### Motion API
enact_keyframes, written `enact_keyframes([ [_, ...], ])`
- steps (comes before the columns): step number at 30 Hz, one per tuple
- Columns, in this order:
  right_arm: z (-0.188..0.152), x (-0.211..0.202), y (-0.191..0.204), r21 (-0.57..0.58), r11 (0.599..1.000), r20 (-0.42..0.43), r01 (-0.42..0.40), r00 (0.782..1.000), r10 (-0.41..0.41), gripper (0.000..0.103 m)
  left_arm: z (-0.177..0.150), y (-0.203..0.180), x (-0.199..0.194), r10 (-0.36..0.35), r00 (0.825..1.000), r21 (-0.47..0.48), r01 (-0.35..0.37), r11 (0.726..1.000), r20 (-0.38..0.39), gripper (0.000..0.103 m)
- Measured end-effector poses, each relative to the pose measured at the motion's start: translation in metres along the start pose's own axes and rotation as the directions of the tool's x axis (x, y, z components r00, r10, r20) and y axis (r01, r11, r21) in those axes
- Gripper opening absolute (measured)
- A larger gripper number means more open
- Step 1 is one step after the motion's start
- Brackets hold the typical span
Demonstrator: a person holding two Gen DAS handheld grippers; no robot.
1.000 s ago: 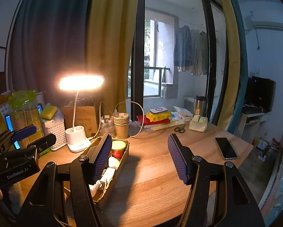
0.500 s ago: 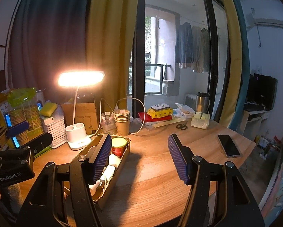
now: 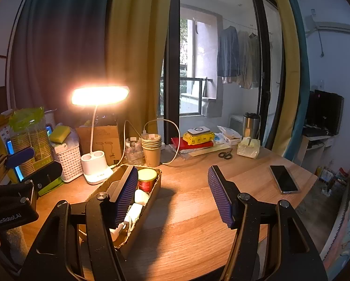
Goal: Organize rigid objects
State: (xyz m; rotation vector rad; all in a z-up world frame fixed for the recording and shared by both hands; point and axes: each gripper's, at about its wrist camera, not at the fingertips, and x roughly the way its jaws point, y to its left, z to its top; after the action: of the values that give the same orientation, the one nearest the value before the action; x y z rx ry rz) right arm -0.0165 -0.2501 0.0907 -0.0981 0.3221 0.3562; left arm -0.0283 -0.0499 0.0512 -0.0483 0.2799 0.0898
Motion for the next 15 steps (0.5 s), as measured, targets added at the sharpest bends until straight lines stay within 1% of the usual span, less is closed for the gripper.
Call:
enact_keyframes([
  [15, -0.0037, 0.0028, 0.0025, -0.007, 1.0, -0.012, -0.004, 1.0, 0.004, 0.066, 0.0004, -0.0001, -0.0018, 0.012, 1.0, 0.011, -0.012, 1.0, 0.013, 0.093],
])
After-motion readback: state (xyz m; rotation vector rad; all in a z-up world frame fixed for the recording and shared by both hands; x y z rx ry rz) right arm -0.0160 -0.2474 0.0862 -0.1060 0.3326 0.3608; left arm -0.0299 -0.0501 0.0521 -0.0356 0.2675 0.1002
